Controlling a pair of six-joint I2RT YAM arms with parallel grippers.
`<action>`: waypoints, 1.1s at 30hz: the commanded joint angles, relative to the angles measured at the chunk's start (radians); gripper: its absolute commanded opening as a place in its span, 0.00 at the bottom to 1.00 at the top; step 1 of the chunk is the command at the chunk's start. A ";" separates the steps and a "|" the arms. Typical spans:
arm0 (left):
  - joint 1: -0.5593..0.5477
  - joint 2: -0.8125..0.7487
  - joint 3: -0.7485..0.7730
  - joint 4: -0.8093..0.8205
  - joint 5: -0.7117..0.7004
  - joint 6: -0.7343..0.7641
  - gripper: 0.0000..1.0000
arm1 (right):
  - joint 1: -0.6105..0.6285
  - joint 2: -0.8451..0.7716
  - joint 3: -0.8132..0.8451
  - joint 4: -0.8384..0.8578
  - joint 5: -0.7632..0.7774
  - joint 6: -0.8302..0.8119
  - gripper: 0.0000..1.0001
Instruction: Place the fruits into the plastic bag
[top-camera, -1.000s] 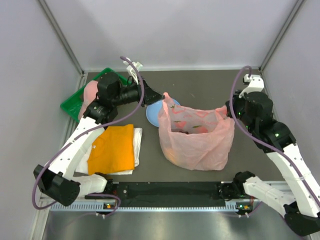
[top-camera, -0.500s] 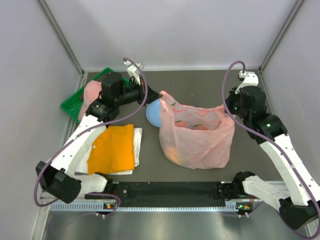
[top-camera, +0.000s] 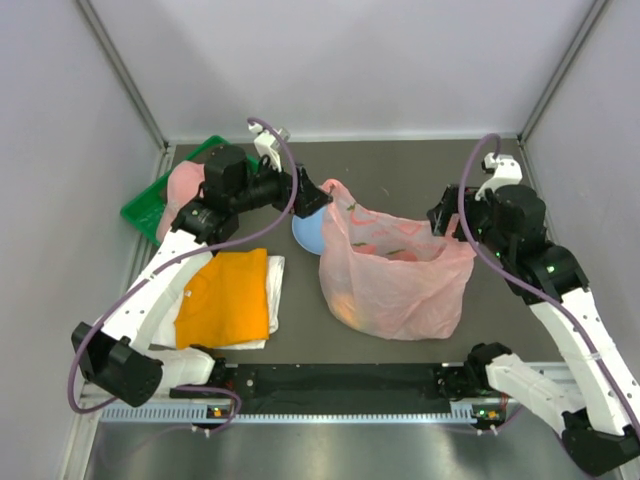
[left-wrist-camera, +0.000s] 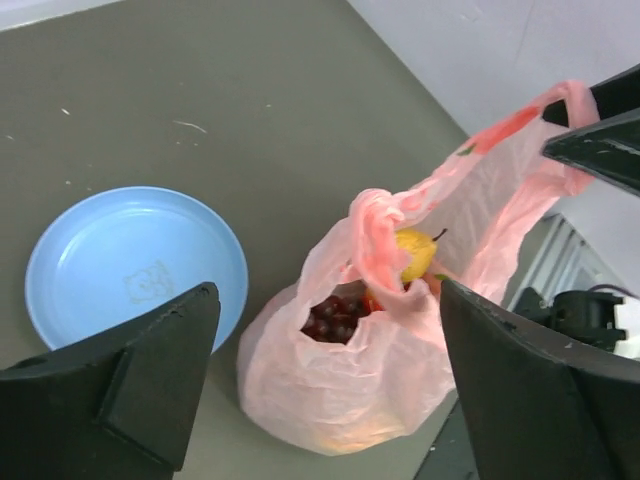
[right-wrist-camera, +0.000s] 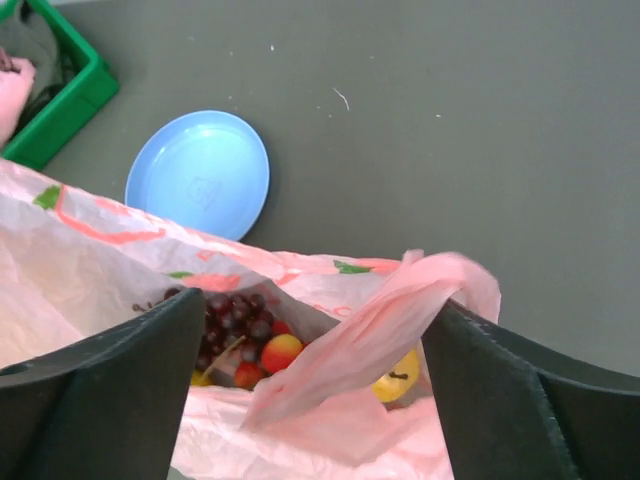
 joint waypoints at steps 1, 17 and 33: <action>-0.002 -0.038 0.024 0.010 -0.058 0.012 0.99 | -0.009 -0.044 0.017 -0.033 -0.033 0.004 0.93; 0.300 -0.092 -0.007 0.029 -0.083 -0.055 0.99 | -0.318 -0.013 0.178 -0.063 -0.156 -0.034 0.99; 0.489 -0.209 -0.105 -0.051 -0.213 0.035 0.99 | -0.772 -0.150 -0.101 0.077 -0.450 0.007 0.99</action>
